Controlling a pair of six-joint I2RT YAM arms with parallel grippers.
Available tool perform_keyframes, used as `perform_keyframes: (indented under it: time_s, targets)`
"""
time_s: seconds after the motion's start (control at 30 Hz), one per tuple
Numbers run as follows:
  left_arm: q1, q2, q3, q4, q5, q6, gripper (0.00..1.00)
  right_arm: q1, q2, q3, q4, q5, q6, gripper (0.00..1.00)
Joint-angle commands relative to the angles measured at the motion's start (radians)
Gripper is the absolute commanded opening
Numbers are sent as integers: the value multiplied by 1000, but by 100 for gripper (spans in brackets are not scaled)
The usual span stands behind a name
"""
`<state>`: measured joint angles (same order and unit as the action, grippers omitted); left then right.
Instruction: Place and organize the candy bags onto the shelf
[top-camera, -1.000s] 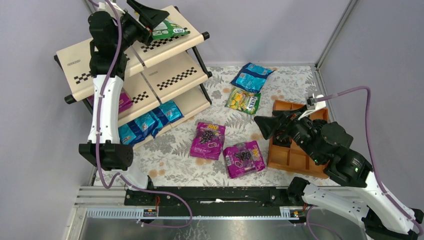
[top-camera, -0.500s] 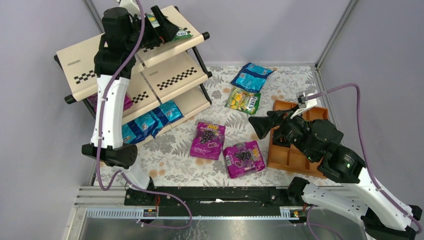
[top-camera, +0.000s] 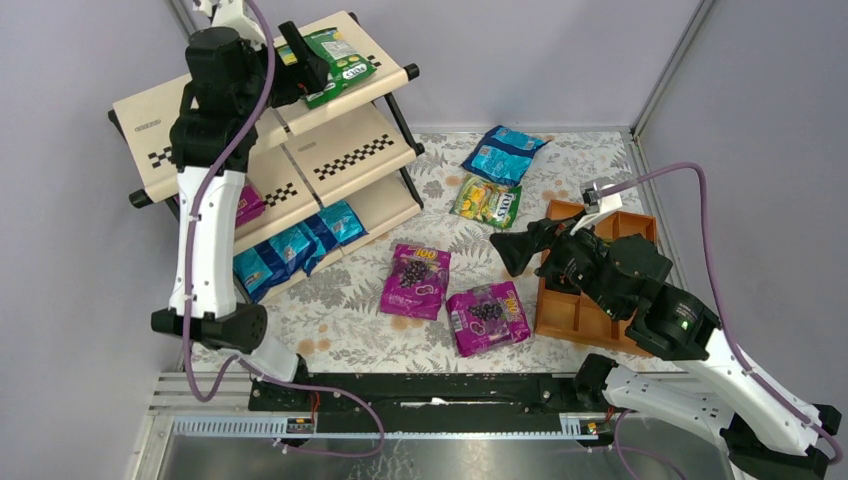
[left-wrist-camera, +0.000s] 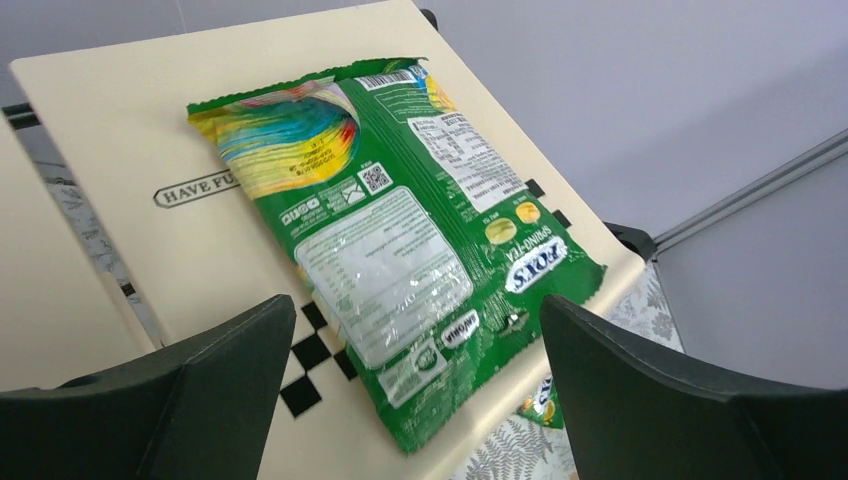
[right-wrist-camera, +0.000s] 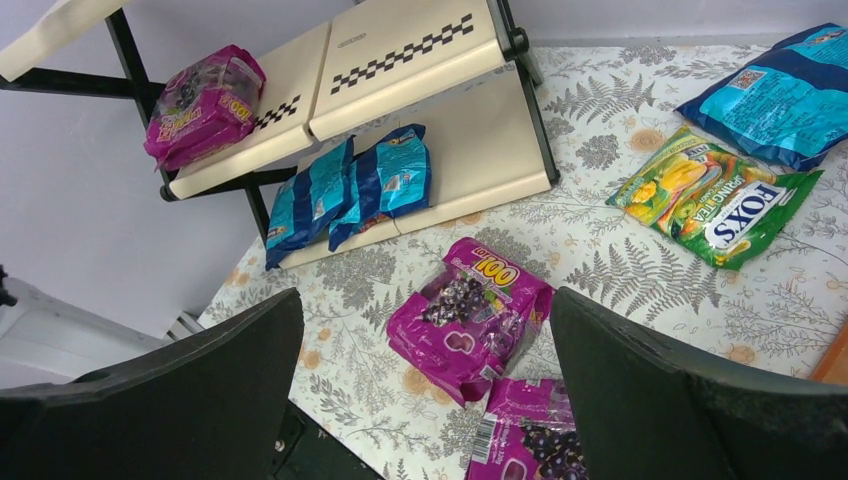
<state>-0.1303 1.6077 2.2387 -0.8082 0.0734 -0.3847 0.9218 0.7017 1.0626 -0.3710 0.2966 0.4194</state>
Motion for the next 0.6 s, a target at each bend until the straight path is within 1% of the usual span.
perform_keyframes:
  time_s: [0.0,0.1,0.27,0.47,0.57]
  targets:
    - [3,-106,-85,124,-49,-41,95,-3,0,-3,47,10,-12,100]
    - [3,-110,-111,125,-58,-53,92,-3,-2,-3,47,11,-12,100]
    - [3,-116,-163,143,-70,-63,94,-4,-12,-13,49,15,-11,100]
    - [3,-85,-189,185,-65,-65,93,-4,-16,-15,48,11,-6,100]
    - [3,-90,-228,241,-48,-71,88,-3,-21,-15,45,10,-3,100]
